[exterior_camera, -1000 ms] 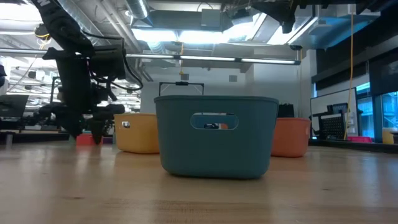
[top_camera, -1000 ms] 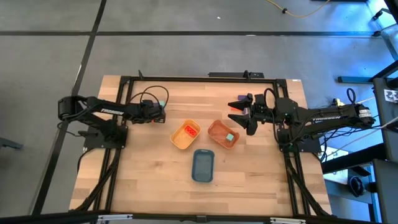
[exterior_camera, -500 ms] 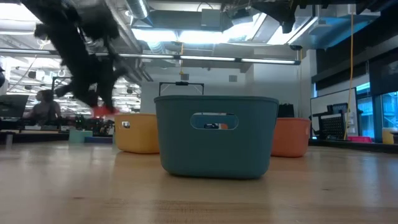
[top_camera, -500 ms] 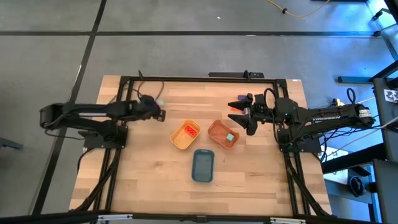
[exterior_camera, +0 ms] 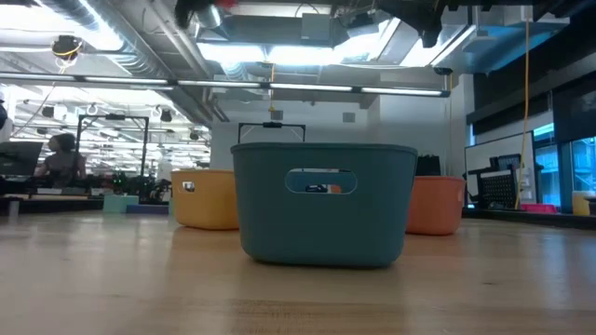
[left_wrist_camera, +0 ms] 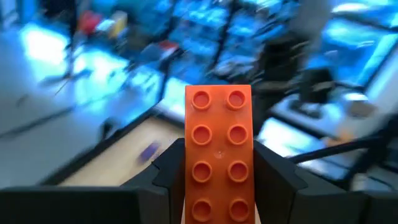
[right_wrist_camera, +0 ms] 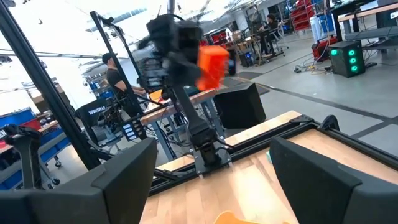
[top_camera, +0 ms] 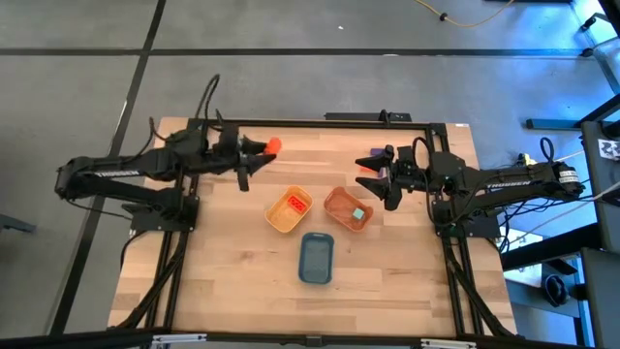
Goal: Sort & place blocks by color
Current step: Put the left orange studded block into the yellow bin
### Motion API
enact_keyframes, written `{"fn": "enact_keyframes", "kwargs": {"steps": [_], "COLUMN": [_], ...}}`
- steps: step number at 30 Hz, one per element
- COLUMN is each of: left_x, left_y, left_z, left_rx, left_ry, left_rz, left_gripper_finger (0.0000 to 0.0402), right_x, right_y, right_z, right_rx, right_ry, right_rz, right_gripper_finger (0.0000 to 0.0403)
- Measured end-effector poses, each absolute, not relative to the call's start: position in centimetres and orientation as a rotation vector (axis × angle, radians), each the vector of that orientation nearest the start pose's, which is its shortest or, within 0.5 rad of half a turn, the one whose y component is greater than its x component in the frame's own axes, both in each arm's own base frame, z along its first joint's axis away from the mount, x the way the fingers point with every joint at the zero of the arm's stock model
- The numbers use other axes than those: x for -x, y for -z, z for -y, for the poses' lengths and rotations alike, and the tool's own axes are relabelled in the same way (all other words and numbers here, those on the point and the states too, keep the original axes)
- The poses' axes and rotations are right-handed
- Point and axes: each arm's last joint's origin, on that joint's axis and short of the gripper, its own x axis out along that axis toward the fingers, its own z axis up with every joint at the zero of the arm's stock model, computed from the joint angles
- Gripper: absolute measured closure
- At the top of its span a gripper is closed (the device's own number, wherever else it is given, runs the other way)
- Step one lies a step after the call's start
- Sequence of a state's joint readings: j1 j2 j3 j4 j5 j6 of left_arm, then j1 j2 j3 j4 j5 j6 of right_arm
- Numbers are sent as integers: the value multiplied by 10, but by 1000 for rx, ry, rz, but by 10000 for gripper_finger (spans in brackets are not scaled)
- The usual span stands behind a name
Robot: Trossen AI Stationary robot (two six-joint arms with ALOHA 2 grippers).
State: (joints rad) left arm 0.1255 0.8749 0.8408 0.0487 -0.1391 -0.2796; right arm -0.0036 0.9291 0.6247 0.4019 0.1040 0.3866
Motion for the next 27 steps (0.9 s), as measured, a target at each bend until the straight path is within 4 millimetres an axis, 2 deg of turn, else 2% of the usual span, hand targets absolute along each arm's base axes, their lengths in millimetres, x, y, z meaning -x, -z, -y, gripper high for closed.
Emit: {"fn": "enact_keyframes", "kwargs": {"steps": [3, 8, 11, 27], "left_x": [-198, -205, -206, -206], "left_y": [-369, -357, -350, -351], "left_z": [-16, -4, -2, -2], "left_rx": [232, 228, 235, 238], "left_ry": [-181, -166, -170, -177], "left_rz": [179, 278, 269, 277], "left_gripper_finger": [272, 272, 272, 272], "right_x": [-210, -210, -210, -210], "right_y": [-308, -308, -308, -308], "right_z": [4, 4, 4, 4], "right_rx": [-390, -391, -391, -392], "right_ry": [87, 87, 88, 87], "right_rz": [116, 117, 116, 116], "right_gripper_finger": [87, 87, 87, 87]}}
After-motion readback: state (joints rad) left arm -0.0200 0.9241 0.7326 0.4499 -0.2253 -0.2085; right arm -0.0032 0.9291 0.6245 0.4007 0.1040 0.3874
